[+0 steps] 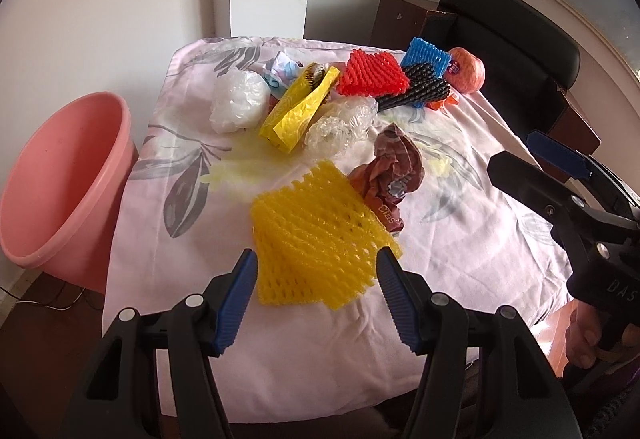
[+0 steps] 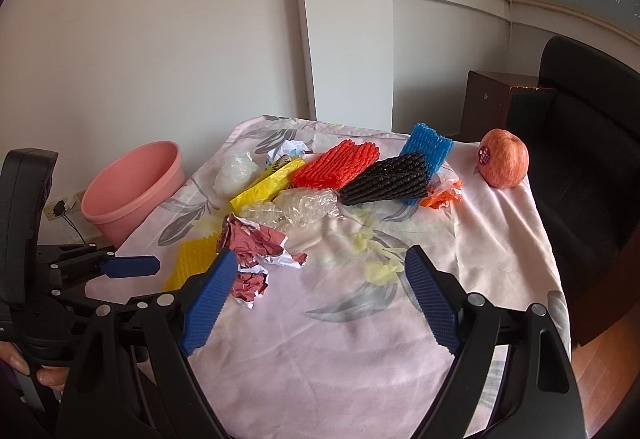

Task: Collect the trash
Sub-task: 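Grasp the yellow foam net with the left gripper while the right grasps the crumpled wrapper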

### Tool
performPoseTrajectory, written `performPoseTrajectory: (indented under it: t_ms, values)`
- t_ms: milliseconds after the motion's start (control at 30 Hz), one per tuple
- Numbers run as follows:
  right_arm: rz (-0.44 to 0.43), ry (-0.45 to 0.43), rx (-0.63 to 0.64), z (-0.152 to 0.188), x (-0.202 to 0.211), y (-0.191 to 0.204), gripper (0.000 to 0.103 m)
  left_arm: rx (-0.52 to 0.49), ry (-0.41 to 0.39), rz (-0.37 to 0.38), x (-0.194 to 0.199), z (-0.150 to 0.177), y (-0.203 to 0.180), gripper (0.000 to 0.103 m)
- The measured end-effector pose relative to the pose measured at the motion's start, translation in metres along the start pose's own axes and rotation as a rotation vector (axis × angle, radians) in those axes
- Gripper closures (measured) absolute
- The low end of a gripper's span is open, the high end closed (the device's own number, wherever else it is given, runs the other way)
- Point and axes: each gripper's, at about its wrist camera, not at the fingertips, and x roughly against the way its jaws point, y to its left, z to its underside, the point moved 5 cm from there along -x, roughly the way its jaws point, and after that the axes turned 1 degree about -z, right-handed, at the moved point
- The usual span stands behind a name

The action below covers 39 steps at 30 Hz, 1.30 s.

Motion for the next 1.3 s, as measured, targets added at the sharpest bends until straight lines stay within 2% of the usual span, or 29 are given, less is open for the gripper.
performPoseTrajectory:
  t_ms: [133,200,267,367,467,667,967,1200,1300]
  values:
    - [-0.003,0.005,-0.001,0.0,-0.001,0.0,0.017,0.011,0.021,0.003,-0.006,0.002,0.002,0.055]
    - [-0.006,0.008,0.001,0.0,-0.002,0.001,0.017,0.014,0.025,0.004,-0.007,0.003,0.004,0.062]
    - [-0.012,0.012,0.003,0.001,-0.003,0.002,0.017,0.018,0.027,0.006,-0.009,0.003,0.005,0.075]
    - [-0.022,0.019,0.006,0.0,-0.004,0.005,0.017,0.025,0.022,0.013,-0.009,0.004,0.008,0.086]
    - [-0.047,0.042,-0.001,-0.001,-0.008,0.008,0.024,0.025,0.014,0.021,-0.007,0.004,0.009,0.091]
    - [-0.125,0.104,-0.04,-0.002,-0.019,0.018,0.027,0.035,0.008,0.027,-0.006,0.006,0.015,0.094]
    - [-0.093,0.219,-0.086,0.013,-0.04,0.008,0.034,0.036,-0.014,0.037,-0.001,0.006,0.02,0.095]
    - [-0.078,0.297,-0.16,0.029,-0.049,-0.015,0.035,0.031,-0.017,0.04,0.0,0.006,0.021,0.095]
    - [-0.094,0.317,-0.165,0.033,-0.052,-0.018,0.042,0.03,-0.01,0.039,-0.001,0.005,0.02,0.095]
